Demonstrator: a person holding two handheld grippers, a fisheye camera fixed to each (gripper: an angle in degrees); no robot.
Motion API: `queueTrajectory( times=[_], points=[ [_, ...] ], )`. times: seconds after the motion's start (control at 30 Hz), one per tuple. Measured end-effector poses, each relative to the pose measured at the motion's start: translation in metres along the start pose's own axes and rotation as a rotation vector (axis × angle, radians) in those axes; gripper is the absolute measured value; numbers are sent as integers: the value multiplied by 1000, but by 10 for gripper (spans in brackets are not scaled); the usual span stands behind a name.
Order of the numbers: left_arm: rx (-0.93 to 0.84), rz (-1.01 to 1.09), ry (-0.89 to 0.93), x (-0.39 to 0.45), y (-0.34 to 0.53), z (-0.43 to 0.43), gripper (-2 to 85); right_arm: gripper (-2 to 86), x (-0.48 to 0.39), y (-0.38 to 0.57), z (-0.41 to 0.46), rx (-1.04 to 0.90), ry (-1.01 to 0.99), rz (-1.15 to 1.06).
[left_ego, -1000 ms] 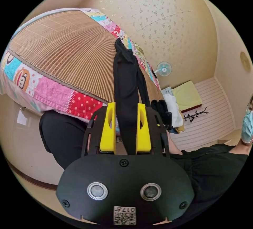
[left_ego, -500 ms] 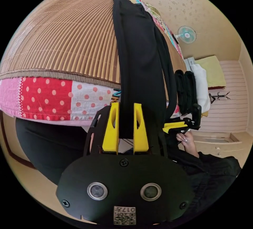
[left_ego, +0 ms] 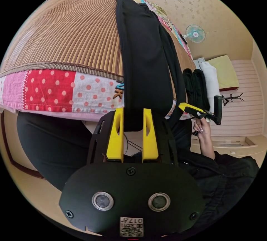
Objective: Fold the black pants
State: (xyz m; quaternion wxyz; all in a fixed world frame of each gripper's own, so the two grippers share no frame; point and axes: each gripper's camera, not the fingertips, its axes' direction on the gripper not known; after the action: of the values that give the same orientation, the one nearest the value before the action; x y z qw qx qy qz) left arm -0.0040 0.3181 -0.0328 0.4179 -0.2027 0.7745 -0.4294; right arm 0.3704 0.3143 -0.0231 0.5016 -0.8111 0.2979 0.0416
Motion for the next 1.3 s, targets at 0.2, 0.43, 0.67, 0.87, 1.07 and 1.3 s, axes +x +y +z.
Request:
queueTrajectory(
  times=[0.2, 0.43, 0.67, 0.87, 1.07, 1.3],
  points=[
    [-29, -41, 58, -18, 2, 9, 107, 52, 25, 10, -4, -1, -49, 77],
    [35, -48, 70, -34, 19, -9, 100, 29, 64, 60, -71, 178, -413, 43],
    [156, -95, 179, -52, 32, -36, 85, 24, 107, 105, -116, 241, -334, 184],
    [99, 158, 414, 14, -1, -38, 85, 23, 69, 113, -149, 351, -430, -10],
    [-38, 213, 460, 74, -46, 0, 113, 22, 30, 77, -137, 293, -532, -155],
    [-150, 225, 436, 97, -78, 20, 138, 21, -5, 55, -108, 202, -496, -221]
  ],
)
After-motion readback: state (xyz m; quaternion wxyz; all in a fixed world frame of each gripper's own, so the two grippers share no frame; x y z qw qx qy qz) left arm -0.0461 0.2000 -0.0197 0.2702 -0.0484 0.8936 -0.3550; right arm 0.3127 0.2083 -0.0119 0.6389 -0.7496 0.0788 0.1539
